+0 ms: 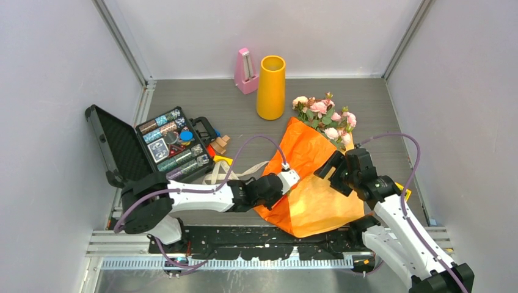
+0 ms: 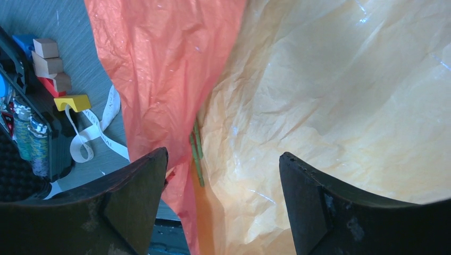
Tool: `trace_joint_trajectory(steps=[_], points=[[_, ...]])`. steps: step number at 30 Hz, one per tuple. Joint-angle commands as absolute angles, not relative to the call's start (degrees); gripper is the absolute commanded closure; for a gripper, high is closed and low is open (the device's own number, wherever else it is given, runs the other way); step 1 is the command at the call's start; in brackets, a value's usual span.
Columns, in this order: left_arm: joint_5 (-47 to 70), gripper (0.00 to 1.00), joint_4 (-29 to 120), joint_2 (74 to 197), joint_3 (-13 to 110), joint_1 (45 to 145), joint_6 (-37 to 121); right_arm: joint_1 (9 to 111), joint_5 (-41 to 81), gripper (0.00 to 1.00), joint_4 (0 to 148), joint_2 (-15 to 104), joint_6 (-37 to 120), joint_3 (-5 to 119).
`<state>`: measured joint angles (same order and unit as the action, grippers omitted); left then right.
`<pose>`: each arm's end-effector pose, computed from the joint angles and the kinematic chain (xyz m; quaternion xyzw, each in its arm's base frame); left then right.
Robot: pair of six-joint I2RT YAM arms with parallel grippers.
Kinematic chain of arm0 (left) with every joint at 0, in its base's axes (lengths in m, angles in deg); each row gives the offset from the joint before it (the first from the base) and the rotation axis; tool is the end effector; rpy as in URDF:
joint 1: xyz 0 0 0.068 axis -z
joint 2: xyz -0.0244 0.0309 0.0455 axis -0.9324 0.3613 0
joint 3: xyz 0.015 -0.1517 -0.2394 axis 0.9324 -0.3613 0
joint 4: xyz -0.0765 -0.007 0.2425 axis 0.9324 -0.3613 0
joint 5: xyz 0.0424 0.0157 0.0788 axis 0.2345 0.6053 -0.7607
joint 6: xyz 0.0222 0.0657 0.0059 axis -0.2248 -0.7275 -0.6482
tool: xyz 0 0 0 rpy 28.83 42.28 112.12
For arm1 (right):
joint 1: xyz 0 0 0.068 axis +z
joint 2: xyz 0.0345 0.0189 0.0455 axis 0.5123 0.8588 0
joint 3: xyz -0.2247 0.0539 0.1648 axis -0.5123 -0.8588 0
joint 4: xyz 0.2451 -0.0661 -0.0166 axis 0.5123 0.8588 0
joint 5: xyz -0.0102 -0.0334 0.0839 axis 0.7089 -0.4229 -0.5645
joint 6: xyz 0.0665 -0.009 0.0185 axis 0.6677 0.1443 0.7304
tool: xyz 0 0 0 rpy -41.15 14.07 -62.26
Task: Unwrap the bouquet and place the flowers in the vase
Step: Unfold the wrapping paper at the center of the board.
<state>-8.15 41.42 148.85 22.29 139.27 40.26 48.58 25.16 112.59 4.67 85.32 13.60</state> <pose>0.1175 -0.2977 0.1807 0.4318 0.8114 -0.1781 0.3514 0.1371 0.0465 0.2202 0.2548 0.8980 0.2183 0.2846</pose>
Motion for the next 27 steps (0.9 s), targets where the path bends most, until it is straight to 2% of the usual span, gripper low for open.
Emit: trace_joint_trajectory(steps=[1, 4, 9, 19, 27], points=[[-15.51, 1.0, 45.68, 142.46, 21.3, 139.53, 44.69, 48.22, 26.58, 0.18, 111.41, 3.13, 85.01, 12.97], [-21.39, 1.0, 45.37, 139.87, 19.48, 139.2, 50.02, 48.18, 27.26, 0.18, 111.42, 2.72, 85.1, 13.02], [-24.15, 1.0, 45.41, 135.86, 13.82, 135.97, 60.51, 48.17, 27.48, 0.19, 110.88, 2.9, 85.55, 12.76], [-15.2, 1.0, 50.35, 124.68, 1.38, 121.11, 74.62, 48.16, 27.6, 0.19, 107.21, 4.39, 86.52, 8.94], [-14.05, 1.0, 46.37, 120.89, -0.11, 116.51, 75.76, 48.14, 28.61, 0.19, 103.45, 7.49, 86.69, 5.28]])
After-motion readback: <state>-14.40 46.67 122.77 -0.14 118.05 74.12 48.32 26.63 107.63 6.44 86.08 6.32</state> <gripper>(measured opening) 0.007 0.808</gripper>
